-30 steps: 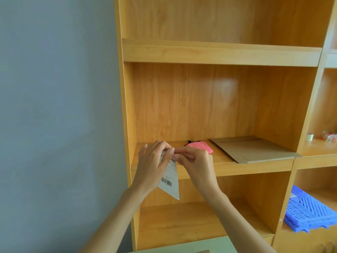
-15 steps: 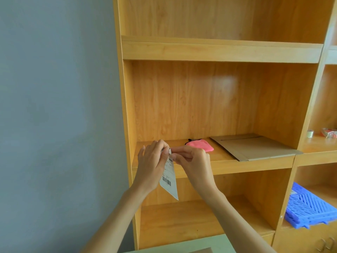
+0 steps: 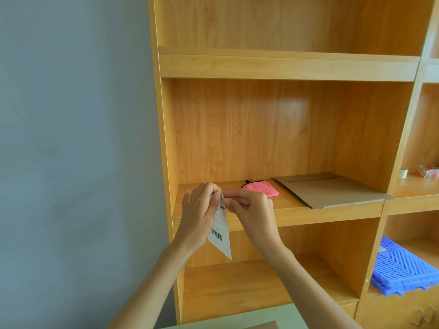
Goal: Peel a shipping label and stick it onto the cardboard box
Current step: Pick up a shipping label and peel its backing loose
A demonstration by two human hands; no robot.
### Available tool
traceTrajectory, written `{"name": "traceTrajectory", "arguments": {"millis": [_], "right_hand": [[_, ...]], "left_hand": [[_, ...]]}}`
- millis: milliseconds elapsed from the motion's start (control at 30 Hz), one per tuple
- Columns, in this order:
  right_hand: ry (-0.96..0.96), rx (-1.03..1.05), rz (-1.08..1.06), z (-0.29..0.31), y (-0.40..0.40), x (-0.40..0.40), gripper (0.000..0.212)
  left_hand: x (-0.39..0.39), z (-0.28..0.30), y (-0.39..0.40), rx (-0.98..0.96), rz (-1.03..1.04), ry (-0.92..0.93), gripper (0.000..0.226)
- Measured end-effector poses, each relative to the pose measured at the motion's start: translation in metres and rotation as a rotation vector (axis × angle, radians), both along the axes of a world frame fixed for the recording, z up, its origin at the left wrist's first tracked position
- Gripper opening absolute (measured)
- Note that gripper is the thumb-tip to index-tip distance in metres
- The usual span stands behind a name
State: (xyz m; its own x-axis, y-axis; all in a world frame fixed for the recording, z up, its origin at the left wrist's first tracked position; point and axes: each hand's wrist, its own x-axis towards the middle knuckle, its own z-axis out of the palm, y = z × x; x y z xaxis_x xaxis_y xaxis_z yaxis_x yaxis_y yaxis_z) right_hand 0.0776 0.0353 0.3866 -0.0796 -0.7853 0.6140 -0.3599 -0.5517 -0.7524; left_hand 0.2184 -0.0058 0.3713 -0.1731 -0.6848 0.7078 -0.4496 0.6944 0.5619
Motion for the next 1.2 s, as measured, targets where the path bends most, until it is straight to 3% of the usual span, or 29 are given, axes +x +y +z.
{"name": "traceTrajectory", "arguments": {"millis": [1033,1200], "right_hand": [[0.014,0.005,-0.022,0.001,0.0,-0.0074,0.013],[0.028,0.011,-0.023,-0.0002,-0.002,-0.0071,0.014]], "left_hand": [[-0.0047,0.0036,0.0038,0.013,-0.019,-0.037,0.019],[-0.0042,0.0053,0.0062,0.022,-0.028,-0.035,0.028]]}}
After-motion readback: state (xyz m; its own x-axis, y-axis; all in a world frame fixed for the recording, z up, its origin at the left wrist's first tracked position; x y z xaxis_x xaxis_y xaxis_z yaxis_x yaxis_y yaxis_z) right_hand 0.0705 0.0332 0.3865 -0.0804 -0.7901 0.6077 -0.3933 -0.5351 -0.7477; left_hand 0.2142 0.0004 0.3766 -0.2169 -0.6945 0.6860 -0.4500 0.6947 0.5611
